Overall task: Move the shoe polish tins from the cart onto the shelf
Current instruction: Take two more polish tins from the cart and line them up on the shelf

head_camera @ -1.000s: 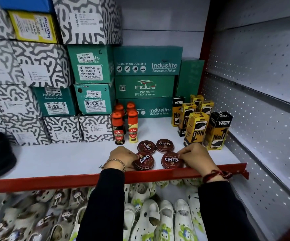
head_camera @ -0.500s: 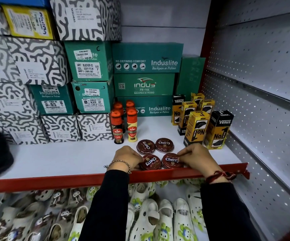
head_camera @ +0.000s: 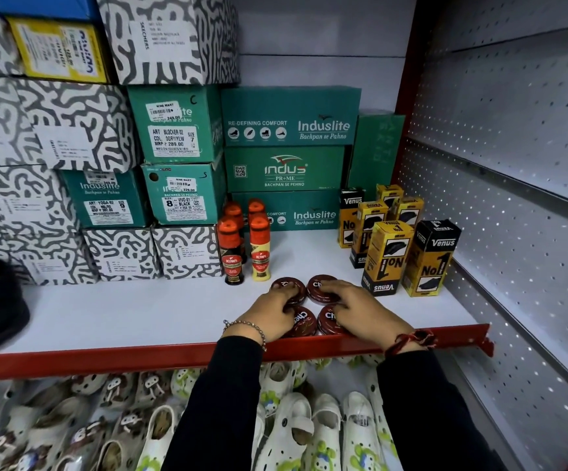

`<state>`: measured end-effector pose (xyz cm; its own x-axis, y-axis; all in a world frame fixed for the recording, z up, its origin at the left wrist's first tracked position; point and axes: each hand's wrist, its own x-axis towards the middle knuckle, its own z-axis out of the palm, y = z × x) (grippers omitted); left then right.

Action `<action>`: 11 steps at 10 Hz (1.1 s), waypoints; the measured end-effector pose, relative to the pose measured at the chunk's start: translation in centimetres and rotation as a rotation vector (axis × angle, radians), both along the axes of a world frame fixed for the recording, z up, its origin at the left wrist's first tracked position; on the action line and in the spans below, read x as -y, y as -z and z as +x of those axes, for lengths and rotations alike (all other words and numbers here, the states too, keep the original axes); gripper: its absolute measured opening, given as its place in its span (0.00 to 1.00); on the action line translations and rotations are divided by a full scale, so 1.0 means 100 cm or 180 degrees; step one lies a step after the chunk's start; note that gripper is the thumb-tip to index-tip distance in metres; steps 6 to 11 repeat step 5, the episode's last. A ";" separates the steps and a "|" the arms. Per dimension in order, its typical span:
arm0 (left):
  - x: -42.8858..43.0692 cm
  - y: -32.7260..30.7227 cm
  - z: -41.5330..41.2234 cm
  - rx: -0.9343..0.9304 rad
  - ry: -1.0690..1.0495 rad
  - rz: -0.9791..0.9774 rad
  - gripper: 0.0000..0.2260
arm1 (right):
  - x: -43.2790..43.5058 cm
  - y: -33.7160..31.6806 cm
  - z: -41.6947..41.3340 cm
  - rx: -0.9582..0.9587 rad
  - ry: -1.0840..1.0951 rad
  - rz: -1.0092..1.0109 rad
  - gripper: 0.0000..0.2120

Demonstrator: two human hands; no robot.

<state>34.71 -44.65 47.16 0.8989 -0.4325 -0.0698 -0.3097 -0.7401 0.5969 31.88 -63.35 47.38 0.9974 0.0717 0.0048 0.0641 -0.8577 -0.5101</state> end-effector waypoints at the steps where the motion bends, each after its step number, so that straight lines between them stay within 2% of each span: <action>1: -0.001 0.001 -0.001 0.0084 0.0004 -0.0040 0.25 | 0.004 0.001 -0.003 0.0141 0.0065 -0.0170 0.27; 4: -0.003 0.000 -0.005 0.0231 0.0006 -0.0068 0.24 | 0.003 -0.001 -0.012 0.0354 0.0018 -0.0211 0.25; 5: -0.001 -0.007 -0.006 0.0357 -0.0007 -0.0213 0.23 | 0.003 -0.010 -0.013 0.0699 0.0066 -0.0080 0.25; 11: -0.001 -0.007 -0.006 0.0357 -0.0007 -0.0213 0.23 | 0.003 -0.010 -0.013 0.0699 0.0066 -0.0080 0.25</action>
